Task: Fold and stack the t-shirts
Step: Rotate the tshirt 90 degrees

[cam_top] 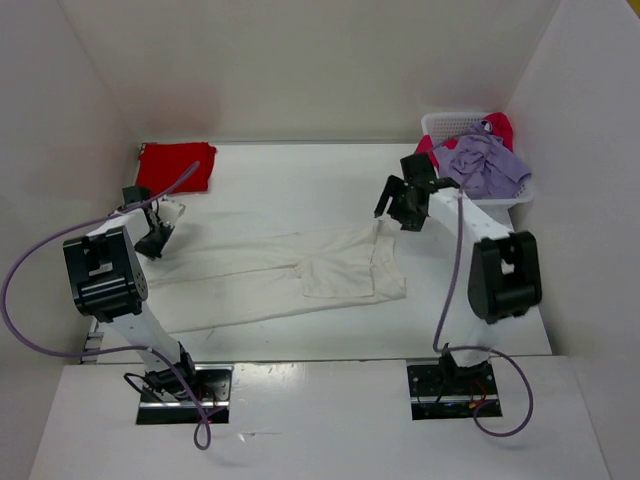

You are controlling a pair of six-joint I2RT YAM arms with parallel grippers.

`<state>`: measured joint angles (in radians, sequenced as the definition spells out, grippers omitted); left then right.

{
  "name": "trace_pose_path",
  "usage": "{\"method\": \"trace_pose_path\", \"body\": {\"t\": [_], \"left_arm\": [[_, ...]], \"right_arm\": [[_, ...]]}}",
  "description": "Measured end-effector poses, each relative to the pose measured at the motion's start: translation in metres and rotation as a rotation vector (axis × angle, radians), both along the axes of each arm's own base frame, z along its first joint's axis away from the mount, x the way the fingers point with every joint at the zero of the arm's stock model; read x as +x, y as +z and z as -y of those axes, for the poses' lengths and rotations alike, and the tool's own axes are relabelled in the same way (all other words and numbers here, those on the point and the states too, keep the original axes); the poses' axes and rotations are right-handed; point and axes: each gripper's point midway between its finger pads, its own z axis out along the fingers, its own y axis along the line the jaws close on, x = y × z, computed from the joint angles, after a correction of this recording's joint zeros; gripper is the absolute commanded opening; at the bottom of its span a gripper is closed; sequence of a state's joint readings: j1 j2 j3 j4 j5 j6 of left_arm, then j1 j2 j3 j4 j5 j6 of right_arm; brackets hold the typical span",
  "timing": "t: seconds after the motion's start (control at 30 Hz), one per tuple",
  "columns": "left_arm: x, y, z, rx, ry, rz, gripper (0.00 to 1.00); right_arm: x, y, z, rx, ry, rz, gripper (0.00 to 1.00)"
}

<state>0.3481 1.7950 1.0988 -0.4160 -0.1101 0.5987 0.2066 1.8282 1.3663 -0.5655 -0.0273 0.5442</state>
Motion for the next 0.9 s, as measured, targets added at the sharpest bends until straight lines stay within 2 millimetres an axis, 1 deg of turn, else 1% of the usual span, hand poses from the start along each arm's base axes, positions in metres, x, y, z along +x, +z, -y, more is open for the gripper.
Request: {"method": "trace_pose_path", "body": {"t": [0.03,0.07,0.1,0.13,0.17,0.2,0.27,0.3,0.4,0.47,0.53,0.57,0.67,0.7,0.73,0.8,0.83,0.9], "left_arm": [[-0.001,0.000,0.000,0.002,0.002,0.000,0.06],[-0.003,0.000,-0.001,0.005,0.004,-0.005,0.06],[-0.005,0.000,-0.001,0.008,0.007,-0.008,0.06],[-0.006,0.000,-0.002,0.011,0.009,-0.010,0.06],[-0.007,0.000,-0.003,0.015,0.012,-0.011,0.06],[-0.007,0.000,-0.003,0.017,0.013,-0.013,0.06],[-0.008,0.000,-0.004,0.019,0.016,-0.015,0.06],[-0.008,0.000,-0.004,0.020,0.017,-0.016,0.07],[-0.010,0.000,-0.005,0.022,0.021,-0.016,0.08],[-0.013,0.000,-0.005,0.026,0.025,-0.019,0.08],[-0.017,0.000,-0.005,0.029,0.027,-0.022,0.09],[-0.019,0.000,-0.005,0.032,0.029,-0.025,0.09],[-0.023,-0.001,-0.005,0.034,0.032,-0.027,0.11],[-0.024,-0.001,-0.005,0.035,0.033,-0.028,0.11],[-0.025,-0.001,-0.005,0.036,0.033,-0.029,0.11],[-0.025,-0.001,-0.006,0.037,0.034,-0.029,0.11],[-0.025,0.000,-0.006,0.037,0.035,-0.029,0.11],[-0.026,0.000,-0.007,0.037,0.035,-0.033,0.14]], "right_arm": [[-0.014,0.009,0.003,-0.002,-0.022,0.014,0.78],[-0.029,0.018,0.006,0.006,-0.048,0.027,0.71],[-0.045,0.025,0.010,0.017,-0.078,0.038,0.54],[-0.060,0.028,0.013,0.030,-0.102,0.046,0.47],[-0.077,0.028,0.016,0.048,-0.131,0.046,0.42],[-0.094,0.024,0.018,0.065,-0.163,0.034,0.34],[-0.122,0.008,0.020,0.088,-0.211,-0.013,0.34],[-0.138,-0.006,0.020,0.097,-0.235,-0.056,0.35],[-0.175,-0.042,0.020,0.106,-0.287,-0.177,0.50],[-0.192,-0.056,0.020,0.115,-0.315,-0.231,0.55],[-0.199,-0.061,0.017,0.132,-0.327,-0.254,0.58],[-0.200,-0.062,0.015,0.143,-0.329,-0.257,0.58],[-0.196,-0.067,0.006,0.171,-0.321,-0.264,0.59],[-0.194,-0.067,-0.001,0.191,-0.311,-0.273,0.59],[-0.191,-0.067,-0.006,0.204,-0.302,-0.270,0.53],[-0.186,-0.069,-0.015,0.227,-0.283,-0.278,0.44],[-0.181,-0.069,-0.019,0.234,-0.278,-0.282,0.33],[-0.169,-0.071,-0.023,0.228,-0.275,-0.292,0.21]]}}
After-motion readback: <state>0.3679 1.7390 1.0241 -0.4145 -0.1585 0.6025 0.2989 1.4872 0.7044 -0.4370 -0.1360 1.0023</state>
